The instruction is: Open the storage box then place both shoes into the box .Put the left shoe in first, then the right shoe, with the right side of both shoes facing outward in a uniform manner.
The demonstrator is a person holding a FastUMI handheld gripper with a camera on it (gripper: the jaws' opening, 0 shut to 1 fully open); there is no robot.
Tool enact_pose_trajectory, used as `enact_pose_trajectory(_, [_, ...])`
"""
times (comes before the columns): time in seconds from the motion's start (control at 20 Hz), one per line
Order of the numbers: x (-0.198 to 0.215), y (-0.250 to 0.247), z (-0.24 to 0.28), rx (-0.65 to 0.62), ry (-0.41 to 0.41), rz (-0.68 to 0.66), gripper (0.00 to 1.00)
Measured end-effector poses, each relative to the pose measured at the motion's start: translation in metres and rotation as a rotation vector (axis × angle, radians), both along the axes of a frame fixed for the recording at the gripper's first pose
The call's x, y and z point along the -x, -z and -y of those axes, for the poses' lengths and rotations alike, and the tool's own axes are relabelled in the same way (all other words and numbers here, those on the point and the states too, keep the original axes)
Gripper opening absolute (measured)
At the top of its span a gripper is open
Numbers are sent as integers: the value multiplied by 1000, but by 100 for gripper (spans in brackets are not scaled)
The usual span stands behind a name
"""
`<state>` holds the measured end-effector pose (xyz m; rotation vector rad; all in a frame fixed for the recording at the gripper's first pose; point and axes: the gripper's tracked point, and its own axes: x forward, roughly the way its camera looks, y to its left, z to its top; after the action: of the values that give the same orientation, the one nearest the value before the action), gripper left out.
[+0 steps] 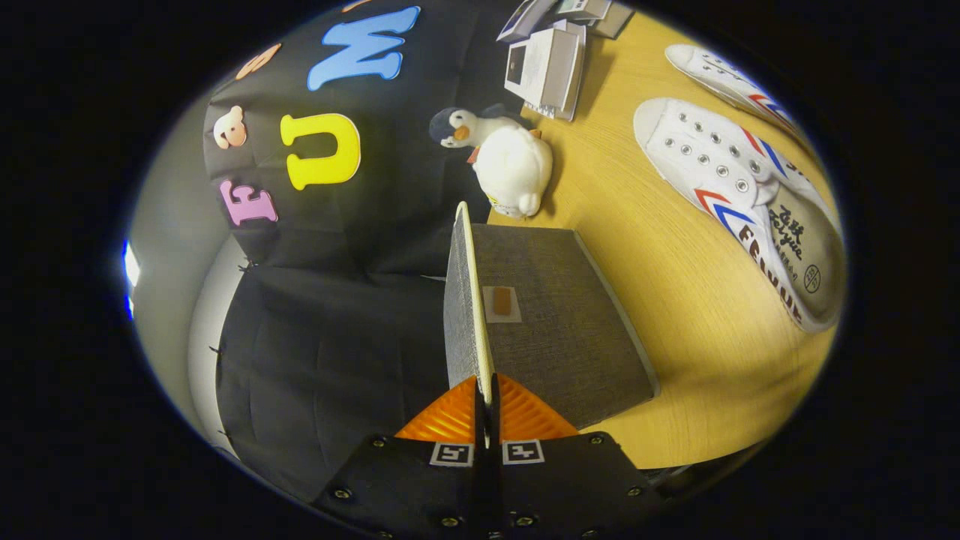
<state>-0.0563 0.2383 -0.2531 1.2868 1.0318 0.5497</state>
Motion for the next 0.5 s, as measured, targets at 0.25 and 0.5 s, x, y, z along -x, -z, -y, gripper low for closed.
enact_pose_trajectory(0.25, [3, -33, -10, 48, -69, 78, 0])
enact_pose_trajectory(0.5, [-4, -80, -21, 43, -94, 163, 0])
